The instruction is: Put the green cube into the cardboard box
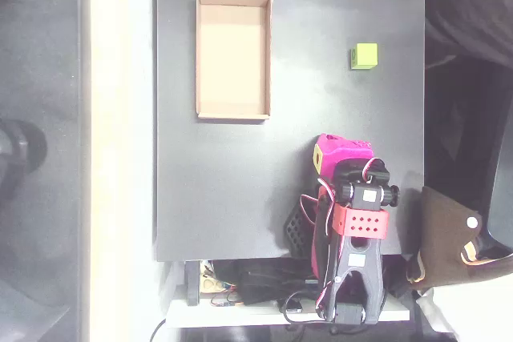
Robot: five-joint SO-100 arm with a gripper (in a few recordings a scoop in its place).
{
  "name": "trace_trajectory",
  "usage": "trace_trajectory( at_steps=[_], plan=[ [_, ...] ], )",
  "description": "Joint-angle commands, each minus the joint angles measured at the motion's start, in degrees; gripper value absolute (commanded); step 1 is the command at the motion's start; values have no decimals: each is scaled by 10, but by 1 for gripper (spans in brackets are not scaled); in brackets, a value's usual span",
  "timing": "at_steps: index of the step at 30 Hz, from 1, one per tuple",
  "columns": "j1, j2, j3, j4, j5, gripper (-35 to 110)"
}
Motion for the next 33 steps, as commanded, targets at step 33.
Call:
trace_trajectory(
  at_steps=[33],
  plan=[
    [0,-5,-67,11,3,1]
  ],
)
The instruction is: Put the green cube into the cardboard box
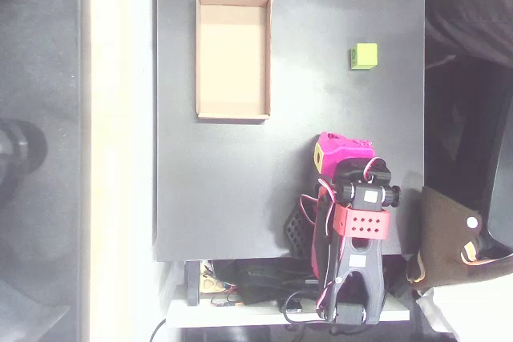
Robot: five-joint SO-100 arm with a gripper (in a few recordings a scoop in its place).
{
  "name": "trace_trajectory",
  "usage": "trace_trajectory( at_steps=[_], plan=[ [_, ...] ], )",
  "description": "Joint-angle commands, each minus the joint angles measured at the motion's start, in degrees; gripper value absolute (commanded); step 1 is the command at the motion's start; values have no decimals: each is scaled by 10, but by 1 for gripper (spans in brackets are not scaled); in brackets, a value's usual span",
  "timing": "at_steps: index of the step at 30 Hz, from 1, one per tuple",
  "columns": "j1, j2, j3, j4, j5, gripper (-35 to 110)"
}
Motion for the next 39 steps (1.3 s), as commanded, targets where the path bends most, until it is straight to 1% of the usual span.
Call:
trace_trajectory(
  at_steps=[1,21,39],
  plan=[
    [4,0,-47,11,3,1],
    [3,-13,-277,11,2,1],
    [11,-430,-702,5,4,1]
  ],
)
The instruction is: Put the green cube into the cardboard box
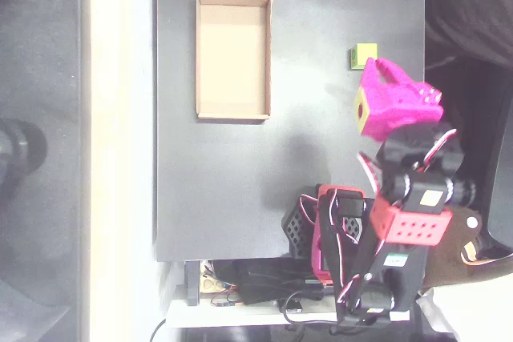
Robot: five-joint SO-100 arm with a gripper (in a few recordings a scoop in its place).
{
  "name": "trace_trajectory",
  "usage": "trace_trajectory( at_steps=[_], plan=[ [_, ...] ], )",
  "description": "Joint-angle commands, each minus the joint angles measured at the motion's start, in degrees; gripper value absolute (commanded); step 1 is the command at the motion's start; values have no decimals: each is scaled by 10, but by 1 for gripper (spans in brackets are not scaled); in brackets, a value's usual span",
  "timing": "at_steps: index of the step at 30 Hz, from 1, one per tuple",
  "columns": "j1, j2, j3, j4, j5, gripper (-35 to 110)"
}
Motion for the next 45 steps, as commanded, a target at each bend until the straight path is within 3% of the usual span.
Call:
trace_trajectory(
  at_steps=[1,15,31,45],
  plan=[
    [4,-61,-90,4,7,1],
    [43,-294,-296,3,3,1],
    [141,-419,-308,2,1,1],
    [133,-480,-300,3,0,20]
  ],
)
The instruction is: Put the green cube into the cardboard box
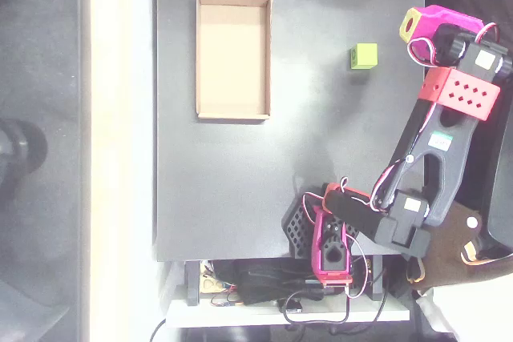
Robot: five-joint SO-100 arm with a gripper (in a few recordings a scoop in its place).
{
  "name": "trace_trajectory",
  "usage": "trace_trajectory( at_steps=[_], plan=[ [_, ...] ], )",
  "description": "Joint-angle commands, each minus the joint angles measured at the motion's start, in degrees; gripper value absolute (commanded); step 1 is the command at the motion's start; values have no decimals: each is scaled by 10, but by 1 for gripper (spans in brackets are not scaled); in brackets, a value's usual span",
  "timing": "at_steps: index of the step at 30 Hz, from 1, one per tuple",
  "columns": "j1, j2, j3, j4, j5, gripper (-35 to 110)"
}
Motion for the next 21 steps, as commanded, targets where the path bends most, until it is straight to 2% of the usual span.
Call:
trace_trajectory(
  at_steps=[1,8,21],
  plan=[
    [4,-4,-4,3,0,22],
    [3,-47,-4,3,0,34],
    [-64,-96,-2,2,0,36]
  ],
)
